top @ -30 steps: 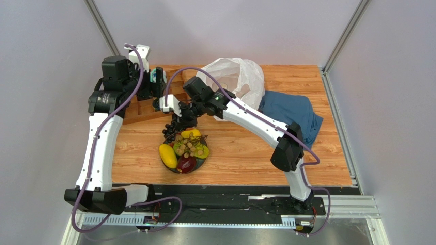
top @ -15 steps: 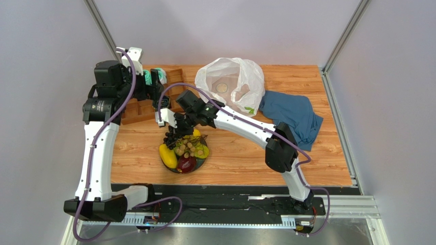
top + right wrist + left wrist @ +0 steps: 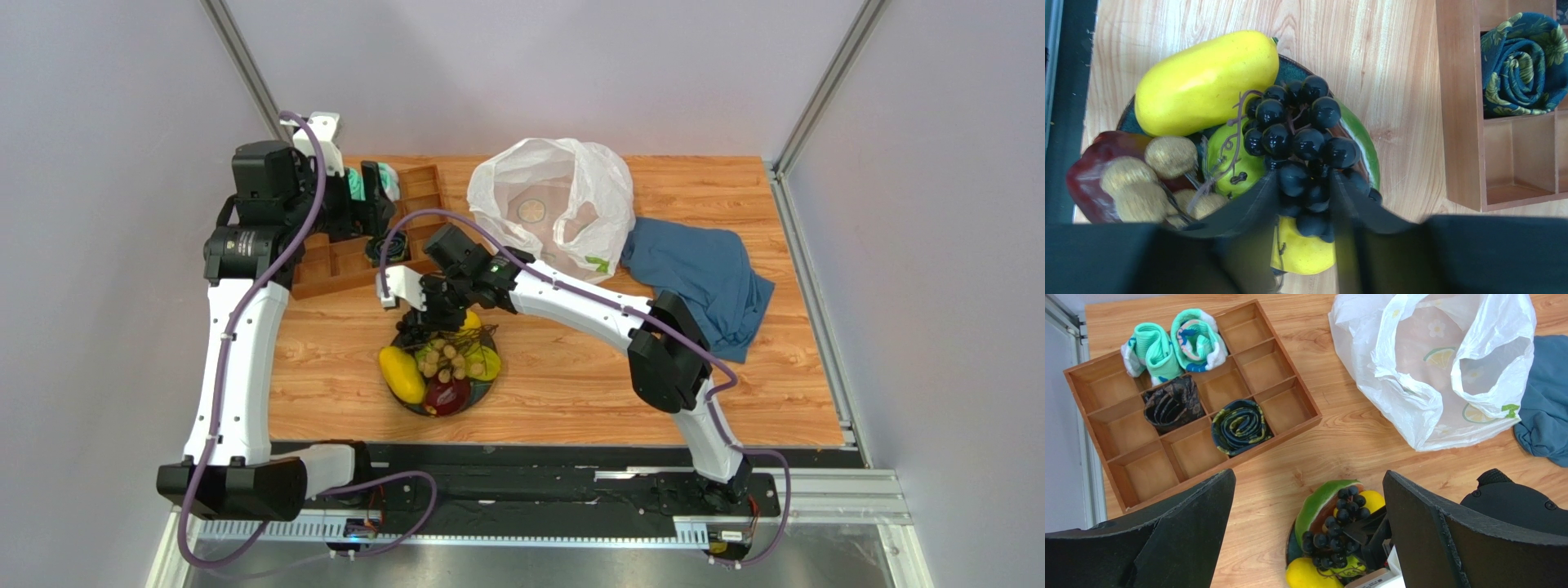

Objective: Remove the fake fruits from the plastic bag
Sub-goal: Place the fake fruit on the plate.

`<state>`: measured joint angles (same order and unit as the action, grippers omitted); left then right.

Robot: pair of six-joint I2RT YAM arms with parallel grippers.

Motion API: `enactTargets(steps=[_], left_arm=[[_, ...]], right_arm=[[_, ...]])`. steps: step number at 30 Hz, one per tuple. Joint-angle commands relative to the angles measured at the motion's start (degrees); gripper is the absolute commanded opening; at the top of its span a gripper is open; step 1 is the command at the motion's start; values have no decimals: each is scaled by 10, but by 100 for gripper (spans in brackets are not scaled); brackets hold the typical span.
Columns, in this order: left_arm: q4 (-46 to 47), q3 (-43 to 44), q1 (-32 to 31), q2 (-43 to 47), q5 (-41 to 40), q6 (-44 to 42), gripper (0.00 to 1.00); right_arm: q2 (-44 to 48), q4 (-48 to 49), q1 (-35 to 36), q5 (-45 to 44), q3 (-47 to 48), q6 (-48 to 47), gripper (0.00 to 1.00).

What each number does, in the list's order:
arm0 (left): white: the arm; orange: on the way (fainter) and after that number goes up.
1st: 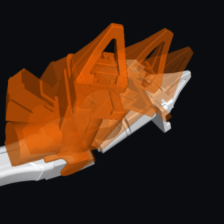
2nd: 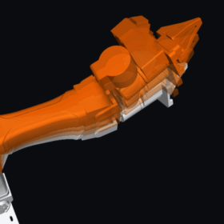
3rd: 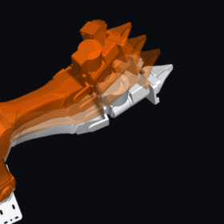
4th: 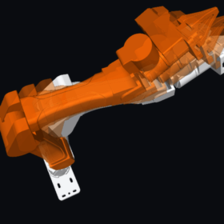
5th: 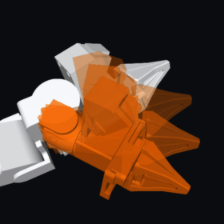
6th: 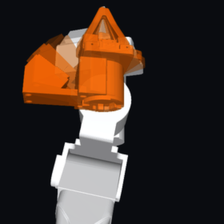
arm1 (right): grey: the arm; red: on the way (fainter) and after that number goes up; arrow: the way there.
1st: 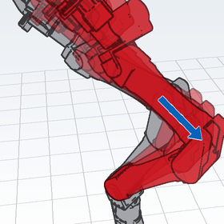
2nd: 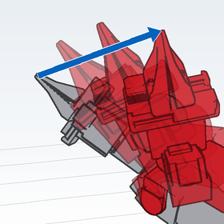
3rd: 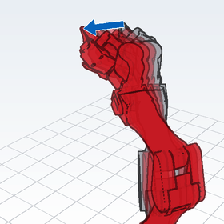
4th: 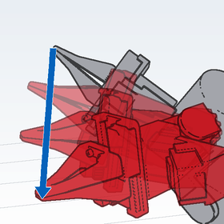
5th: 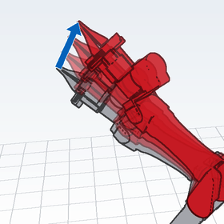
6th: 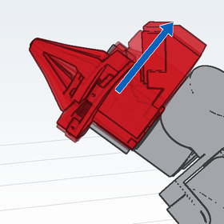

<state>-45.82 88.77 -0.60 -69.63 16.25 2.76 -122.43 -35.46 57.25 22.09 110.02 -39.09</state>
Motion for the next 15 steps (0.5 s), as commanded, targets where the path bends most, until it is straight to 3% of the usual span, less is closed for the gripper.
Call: enactTargets(steps=[1,7,15], left_arm=[[21,14,2,-2,8,4,99],[25,14,2,-15,17,7,99],[29,34,3,-37,22,8,99]], right_arm=[[18,28,-1,-13,-6,8,45],[32,51,-13,-26,-8,38,57],[48,35,-23,-42,6,61,58]])
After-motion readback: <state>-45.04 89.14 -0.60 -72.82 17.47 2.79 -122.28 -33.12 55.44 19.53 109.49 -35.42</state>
